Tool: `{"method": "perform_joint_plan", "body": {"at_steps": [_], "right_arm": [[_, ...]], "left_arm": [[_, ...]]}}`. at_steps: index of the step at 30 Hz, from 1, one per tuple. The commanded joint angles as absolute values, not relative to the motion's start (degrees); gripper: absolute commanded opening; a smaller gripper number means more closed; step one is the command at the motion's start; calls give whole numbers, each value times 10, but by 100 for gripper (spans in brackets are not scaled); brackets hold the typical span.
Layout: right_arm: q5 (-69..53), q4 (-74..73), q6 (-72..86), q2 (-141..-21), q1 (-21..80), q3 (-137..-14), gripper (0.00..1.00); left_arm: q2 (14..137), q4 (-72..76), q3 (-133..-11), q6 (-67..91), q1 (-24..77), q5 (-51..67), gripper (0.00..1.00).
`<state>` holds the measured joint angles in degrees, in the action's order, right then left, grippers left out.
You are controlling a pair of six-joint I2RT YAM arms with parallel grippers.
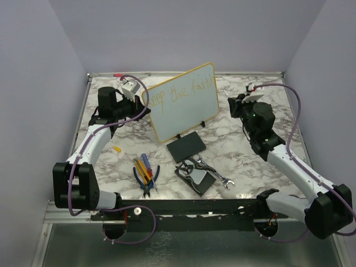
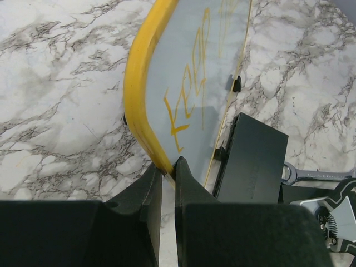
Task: Write a sentence on the whiteboard
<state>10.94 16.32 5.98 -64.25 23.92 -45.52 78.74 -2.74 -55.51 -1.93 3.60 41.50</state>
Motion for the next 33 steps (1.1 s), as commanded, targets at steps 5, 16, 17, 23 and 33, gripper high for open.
{"method": "perform_joint_plan", "body": {"at_steps": [5, 16, 17, 23, 33], "right_arm": [[13, 117, 61, -579, 242, -423, 1], [-96, 131, 122, -553, 242, -377, 1], [-106, 139, 130, -553, 243, -371, 1], [-130, 176, 164, -565, 256, -352, 1], [-109, 242, 191, -629, 320, -349, 1]], "left_arm": [[812, -70, -549, -41, 75, 398, 0], [821, -71, -551, -38, 103, 400, 0], [821, -71, -551, -38, 104, 401, 0], [821, -71, -551, -38, 106, 396, 0], [828, -71, -554, -33, 110, 393, 0]]}}
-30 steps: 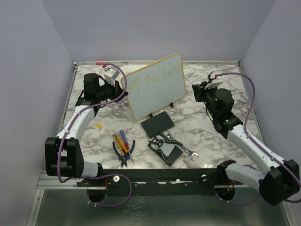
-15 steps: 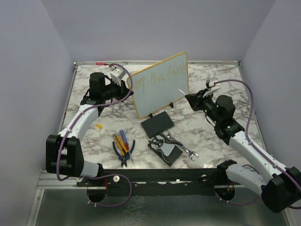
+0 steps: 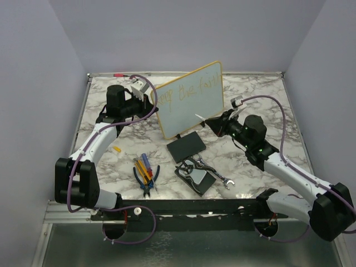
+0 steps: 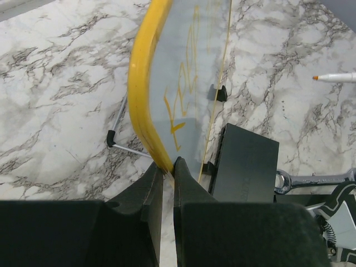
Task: Write a sentence on the whiteboard
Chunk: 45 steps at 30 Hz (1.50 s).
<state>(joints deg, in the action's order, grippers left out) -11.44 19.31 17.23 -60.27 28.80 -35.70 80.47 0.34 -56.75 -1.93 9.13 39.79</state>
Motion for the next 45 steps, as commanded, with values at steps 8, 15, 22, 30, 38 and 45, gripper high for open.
{"method": "perform_joint_plan", "body": {"at_steps": [8, 15, 22, 30, 38, 45], "right_arm": [[-36, 289, 183, -705, 412, -362, 1], [-38, 315, 176, -768, 444, -383, 1], [-49, 338, 172, -807, 445, -394, 1], [10, 340, 159, -819, 444, -410, 1], [22, 339, 152, -849, 444, -431, 1], [21, 341, 152, -872, 444, -447, 1]], "left_arm": [[828, -71, -555, -33, 112, 389, 0], [825, -71, -555, -33, 112, 387, 0], [826, -71, -555, -32, 113, 388, 0], [826, -71, -555, -33, 113, 387, 0], [826, -71, -555, -33, 113, 386, 0], [827, -71, -555, -33, 113, 387, 0]]}}
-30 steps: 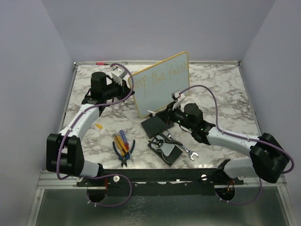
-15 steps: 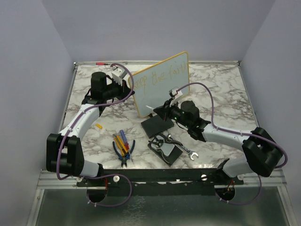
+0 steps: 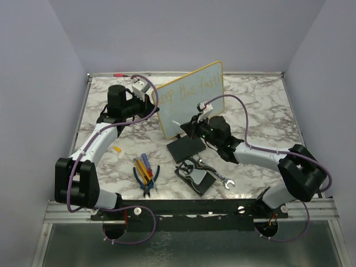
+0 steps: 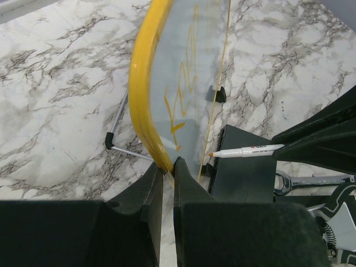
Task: Write a sentence on the whiteboard
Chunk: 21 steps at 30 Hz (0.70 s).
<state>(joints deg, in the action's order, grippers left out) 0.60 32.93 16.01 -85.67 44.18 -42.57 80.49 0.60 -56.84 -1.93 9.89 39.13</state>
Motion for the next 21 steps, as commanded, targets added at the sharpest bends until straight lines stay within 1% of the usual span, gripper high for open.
{"method": "perform_joint_plan", "body": {"at_steps": [1, 13, 21], "right_arm": [[23, 341, 153, -876, 443, -450, 1], [47, 331, 152, -911, 443, -477, 1], [13, 323, 134, -934, 443, -497, 1]], "left_arm": [[827, -71, -555, -33, 113, 387, 0], [826, -71, -555, -34, 113, 388, 0], [826, -71, -555, -34, 113, 389, 0]]}}
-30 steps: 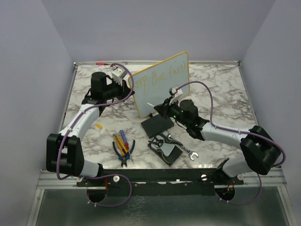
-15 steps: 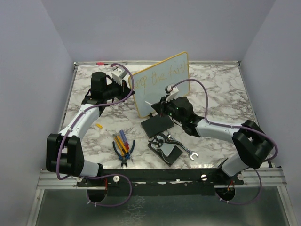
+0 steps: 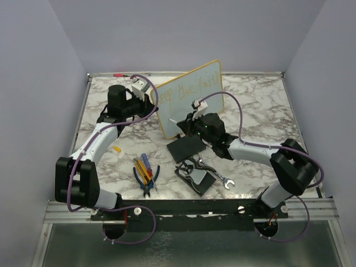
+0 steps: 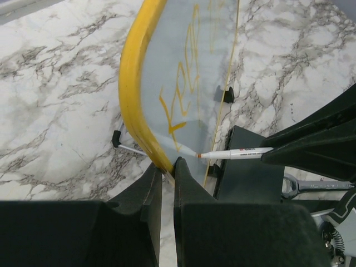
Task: Write a sentence on the whiteboard
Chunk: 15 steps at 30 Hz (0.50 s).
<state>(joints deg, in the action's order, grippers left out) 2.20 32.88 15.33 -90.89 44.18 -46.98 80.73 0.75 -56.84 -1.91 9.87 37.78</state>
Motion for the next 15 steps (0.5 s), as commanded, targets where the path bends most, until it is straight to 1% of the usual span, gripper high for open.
{"method": "perform_joint_plan", "body": {"at_steps": [1, 15], "right_arm": [[10, 320, 134, -938, 443, -499, 1], [28, 301, 141, -940, 444, -472, 1]], "left_arm": [[827, -71, -555, -34, 113, 389, 0], [827, -71, -555, -34, 113, 387, 0]]}}
